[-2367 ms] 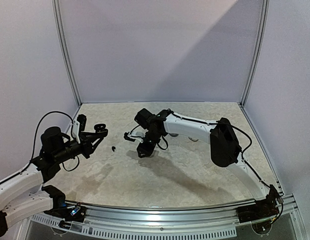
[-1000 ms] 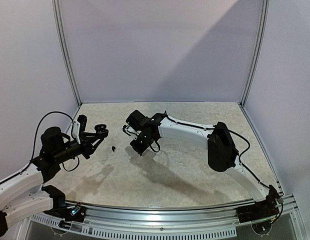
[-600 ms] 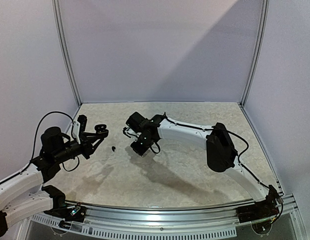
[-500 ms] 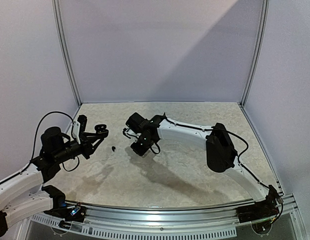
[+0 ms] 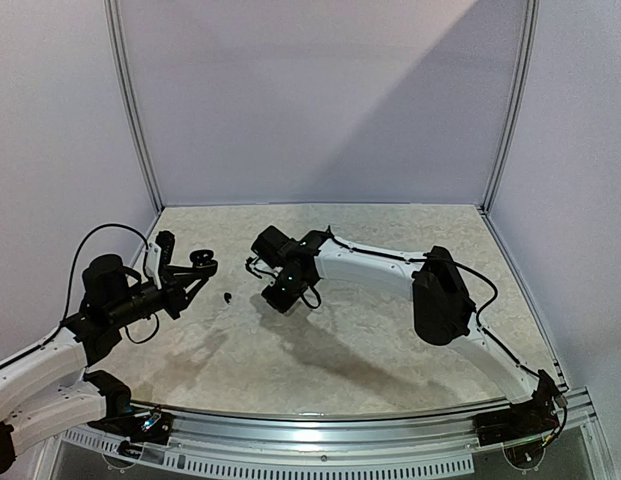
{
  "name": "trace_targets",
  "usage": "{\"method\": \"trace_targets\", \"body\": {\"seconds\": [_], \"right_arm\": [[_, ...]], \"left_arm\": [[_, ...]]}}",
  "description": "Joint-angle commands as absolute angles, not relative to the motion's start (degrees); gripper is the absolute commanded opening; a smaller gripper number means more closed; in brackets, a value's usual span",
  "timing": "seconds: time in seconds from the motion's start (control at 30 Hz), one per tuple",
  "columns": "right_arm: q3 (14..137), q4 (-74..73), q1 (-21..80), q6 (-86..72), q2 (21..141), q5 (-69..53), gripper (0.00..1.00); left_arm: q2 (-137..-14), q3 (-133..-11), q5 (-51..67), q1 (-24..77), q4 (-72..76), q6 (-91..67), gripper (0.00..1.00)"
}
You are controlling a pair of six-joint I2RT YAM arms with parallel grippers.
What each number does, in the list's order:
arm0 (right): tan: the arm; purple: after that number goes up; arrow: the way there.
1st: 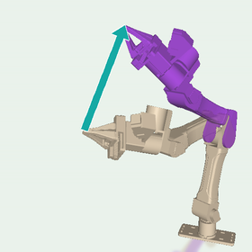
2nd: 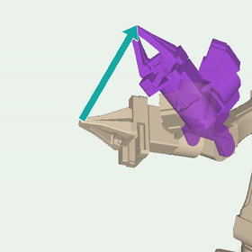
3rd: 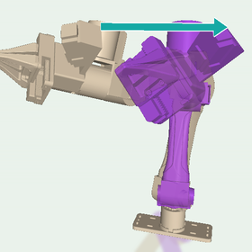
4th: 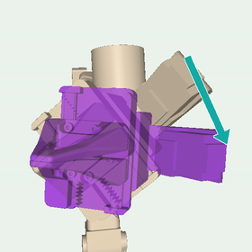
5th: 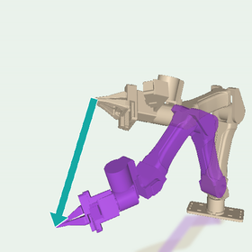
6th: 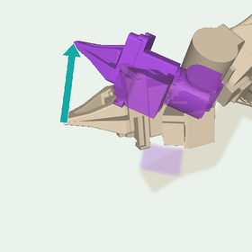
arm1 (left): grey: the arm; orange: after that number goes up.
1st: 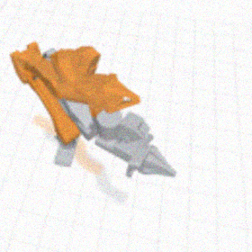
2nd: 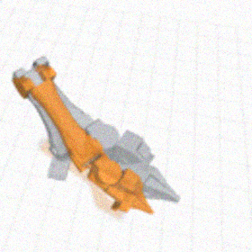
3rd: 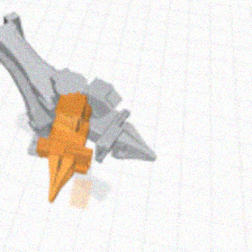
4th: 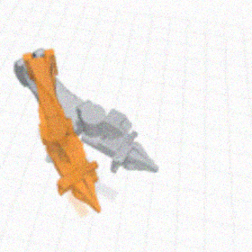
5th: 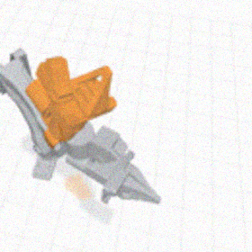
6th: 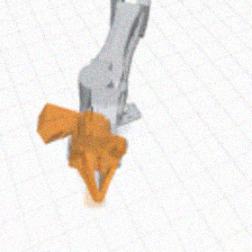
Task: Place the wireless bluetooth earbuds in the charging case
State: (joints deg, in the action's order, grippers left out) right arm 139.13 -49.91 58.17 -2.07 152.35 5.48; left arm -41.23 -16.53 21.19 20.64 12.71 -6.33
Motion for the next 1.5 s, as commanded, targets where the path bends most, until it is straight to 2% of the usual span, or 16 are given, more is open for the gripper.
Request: {"method": "trace_targets", "body": {"seconds": [0.0,0.43,0.9,1.13,1.47], "right_arm": [[139.83,-53.08,58.91,-1.46,153.16,5.71,0.29],[139.47,-54.83,59.14,-1.42,152.80,4.19,0.34],[137.77,-55.45,59.21,-1.44,151.52,3.26,0.32],[137.55,-55.79,59.21,-1.62,151.61,5.17,0.26],[137.55,-57.17,59.17,-1.33,151.35,7.93,0.29]], "left_arm": [[-41.14,-15.73,21.57,19.90,13.87,-5.68,0.00],[-41.31,-15.65,21.67,19.89,13.93,-5.54,0.00],[-41.44,-15.64,21.67,19.92,13.92,-5.54,0.00],[-41.39,-15.64,21.63,19.91,13.93,-5.58,0.00],[-41.31,-15.64,21.71,19.89,13.98,-5.54,0.00]]}}
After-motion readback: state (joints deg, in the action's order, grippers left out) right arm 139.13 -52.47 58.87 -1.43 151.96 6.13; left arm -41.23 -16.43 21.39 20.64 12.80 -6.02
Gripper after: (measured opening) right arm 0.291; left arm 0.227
